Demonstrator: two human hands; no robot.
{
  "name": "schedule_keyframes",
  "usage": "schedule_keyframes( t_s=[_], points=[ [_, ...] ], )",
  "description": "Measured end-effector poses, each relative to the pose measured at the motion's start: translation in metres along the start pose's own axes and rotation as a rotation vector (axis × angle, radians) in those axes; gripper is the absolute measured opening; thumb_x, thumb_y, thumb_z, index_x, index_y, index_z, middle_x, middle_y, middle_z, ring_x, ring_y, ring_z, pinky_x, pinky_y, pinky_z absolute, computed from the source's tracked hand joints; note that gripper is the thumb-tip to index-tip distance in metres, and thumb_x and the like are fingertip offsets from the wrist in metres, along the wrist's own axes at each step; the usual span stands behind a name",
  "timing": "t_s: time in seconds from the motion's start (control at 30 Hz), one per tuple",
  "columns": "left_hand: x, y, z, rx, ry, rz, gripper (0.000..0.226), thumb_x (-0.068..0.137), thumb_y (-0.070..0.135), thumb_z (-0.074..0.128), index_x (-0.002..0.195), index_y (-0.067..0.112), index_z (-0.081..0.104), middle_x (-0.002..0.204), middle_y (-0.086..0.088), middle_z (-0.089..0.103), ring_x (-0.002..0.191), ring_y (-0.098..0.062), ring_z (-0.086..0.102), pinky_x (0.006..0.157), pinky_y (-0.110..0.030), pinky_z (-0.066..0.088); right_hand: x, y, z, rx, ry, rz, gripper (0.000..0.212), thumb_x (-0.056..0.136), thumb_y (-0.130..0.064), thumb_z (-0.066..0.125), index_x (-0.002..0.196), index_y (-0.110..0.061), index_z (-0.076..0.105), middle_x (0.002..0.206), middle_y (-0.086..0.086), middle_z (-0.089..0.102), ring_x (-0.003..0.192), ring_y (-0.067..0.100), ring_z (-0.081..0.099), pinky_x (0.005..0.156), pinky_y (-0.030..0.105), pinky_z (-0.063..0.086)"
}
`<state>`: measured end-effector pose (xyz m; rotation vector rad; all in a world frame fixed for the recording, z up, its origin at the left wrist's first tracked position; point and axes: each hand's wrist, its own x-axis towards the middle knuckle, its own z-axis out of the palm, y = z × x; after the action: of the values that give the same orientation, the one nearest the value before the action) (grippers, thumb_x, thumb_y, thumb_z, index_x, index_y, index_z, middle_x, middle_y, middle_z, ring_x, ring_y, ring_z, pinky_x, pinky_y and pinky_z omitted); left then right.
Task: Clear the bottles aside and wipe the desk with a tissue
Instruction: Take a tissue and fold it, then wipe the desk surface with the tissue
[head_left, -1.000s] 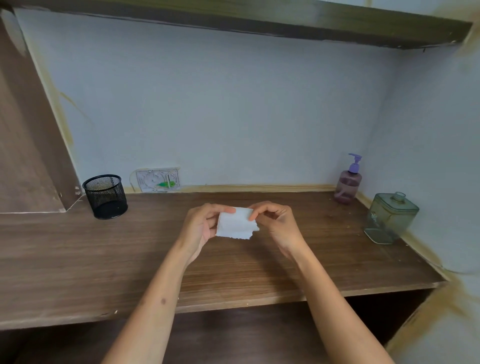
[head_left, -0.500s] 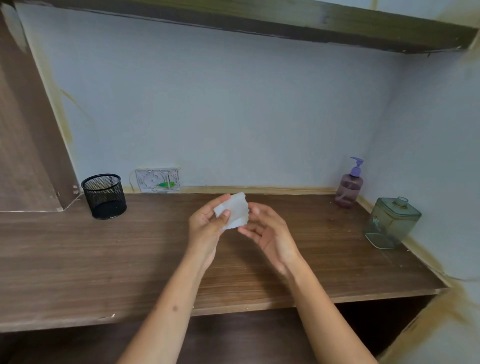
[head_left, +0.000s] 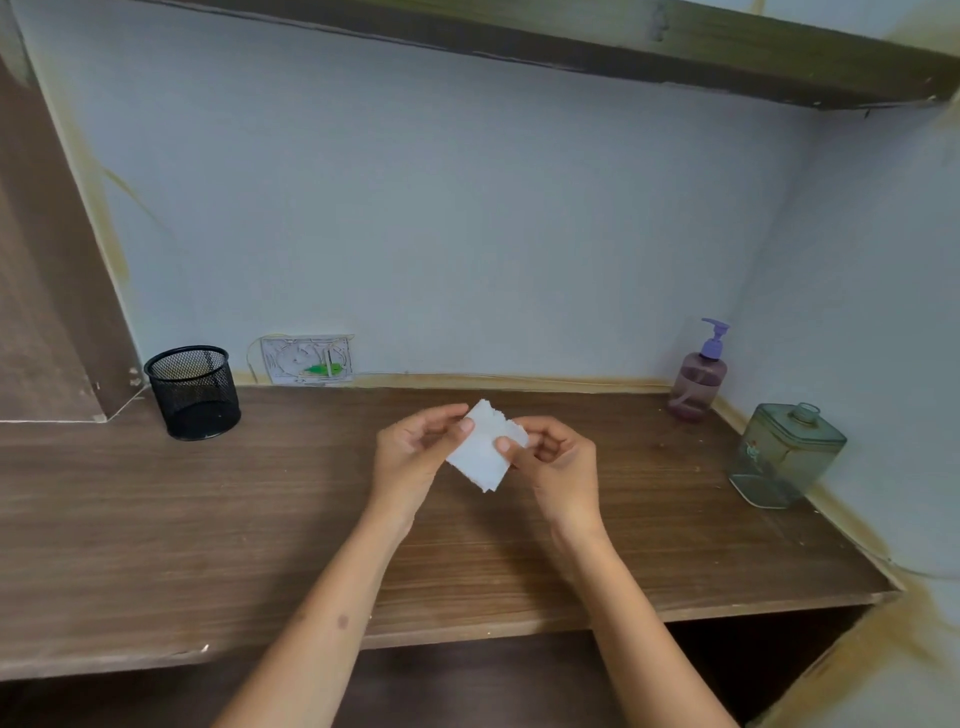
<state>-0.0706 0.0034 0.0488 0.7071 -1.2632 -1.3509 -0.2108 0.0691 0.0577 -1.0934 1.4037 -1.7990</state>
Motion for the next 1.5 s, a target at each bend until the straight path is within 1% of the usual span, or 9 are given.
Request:
schedule_keyframes(
  t_s=[0.2,0.43,0.63,0.77,0.9,1.0,1.17,1.27,1.5],
  points=[
    [0.015,0.002,-0.006,0.205,-0.139,0.055,0.01,0.078,0.006,0.074,0.087,0.012,0.075,0.081,0.004,0.076,0.076,-0.007,0.069,0.071,-0.02,0.054,0.004,-0.004,-0.003,-0.2,0.027,-0.126,0.026,0.069,-0.003,0.081,0.084,-0.022,0.071,0.077,0.007,0.071,0.068,0.009,0.061,0.068,0.028,0.052],
    [0.028,-0.002,-0.006,0.136,-0.108,0.037,0.012,0.071,0.005,0.078,0.076,0.015,0.074,0.076,0.003,0.076,0.073,-0.009,0.07,0.068,-0.018,0.054,0.009,0.001,0.0,-0.047,0.0,-0.132,0.031,0.07,-0.004,0.082,0.095,-0.018,0.071,0.084,0.002,0.067,0.08,0.015,0.062,0.077,0.033,0.053],
    [0.036,-0.019,-0.015,0.152,-0.144,-0.034,0.011,0.074,0.011,0.078,0.084,0.008,0.075,0.083,-0.007,0.075,0.078,-0.018,0.069,0.071,-0.027,0.057,0.02,0.014,0.001,0.165,-0.198,0.158,0.026,0.086,-0.009,0.066,0.111,-0.002,0.069,0.11,0.014,0.071,0.1,0.024,0.067,0.087,0.043,0.053],
    [0.05,-0.029,-0.039,0.281,-0.143,-0.031,0.01,0.08,0.016,0.074,0.09,0.018,0.075,0.078,0.001,0.075,0.07,-0.012,0.067,0.066,-0.023,0.056,0.049,0.014,-0.017,0.185,-0.013,0.395,0.02,0.088,-0.004,0.063,0.108,-0.002,0.067,0.106,0.014,0.071,0.096,0.023,0.068,0.081,0.034,0.057],
    [0.064,-0.034,-0.064,0.371,-0.038,0.012,0.011,0.086,0.016,0.069,0.088,0.026,0.072,0.075,0.004,0.074,0.064,-0.01,0.065,0.061,-0.02,0.052,0.096,0.018,-0.049,-0.396,0.329,0.25,0.029,0.091,-0.007,0.061,0.119,-0.001,0.063,0.111,0.015,0.069,0.084,0.021,0.066,0.074,0.029,0.054],
    [0.075,-0.034,-0.083,0.693,0.063,0.079,0.009,0.091,0.03,0.063,0.089,0.035,0.07,0.073,0.012,0.072,0.067,-0.005,0.066,0.065,-0.023,0.051,0.127,0.021,-0.072,-0.967,0.439,0.031,0.032,0.094,-0.008,0.052,0.124,-0.008,0.062,0.11,0.019,0.069,0.093,0.031,0.068,0.087,0.035,0.054],
    [0.082,-0.037,-0.108,0.971,0.229,0.048,0.024,0.096,0.045,0.048,0.1,0.033,0.068,0.081,0.017,0.07,0.082,-0.011,0.064,0.068,-0.03,0.047,0.153,0.042,-0.049,-1.382,0.199,0.198,0.028,0.095,-0.001,0.038,0.115,-0.001,0.059,0.118,0.023,0.061,0.108,0.038,0.059,0.087,0.039,0.049],
    [0.084,-0.039,-0.111,0.995,0.266,0.032,0.028,0.097,0.045,0.043,0.106,0.032,0.067,0.087,0.013,0.071,0.083,-0.013,0.063,0.066,-0.03,0.044,0.16,0.063,-0.013,-1.388,0.088,0.282,0.026,0.093,0.001,0.045,0.115,0.0,0.058,0.119,0.02,0.061,0.11,0.034,0.06,0.088,0.038,0.05],
    [0.086,-0.044,-0.111,0.997,0.266,-0.008,0.027,0.098,0.045,0.042,0.102,0.032,0.066,0.087,0.011,0.071,0.083,-0.017,0.064,0.067,-0.03,0.045,0.158,0.089,0.092,-1.191,-0.19,0.115,0.034,0.095,-0.002,0.036,0.121,-0.003,0.057,0.126,0.021,0.058,0.124,0.034,0.049,0.1,0.033,0.039]
  ],
)
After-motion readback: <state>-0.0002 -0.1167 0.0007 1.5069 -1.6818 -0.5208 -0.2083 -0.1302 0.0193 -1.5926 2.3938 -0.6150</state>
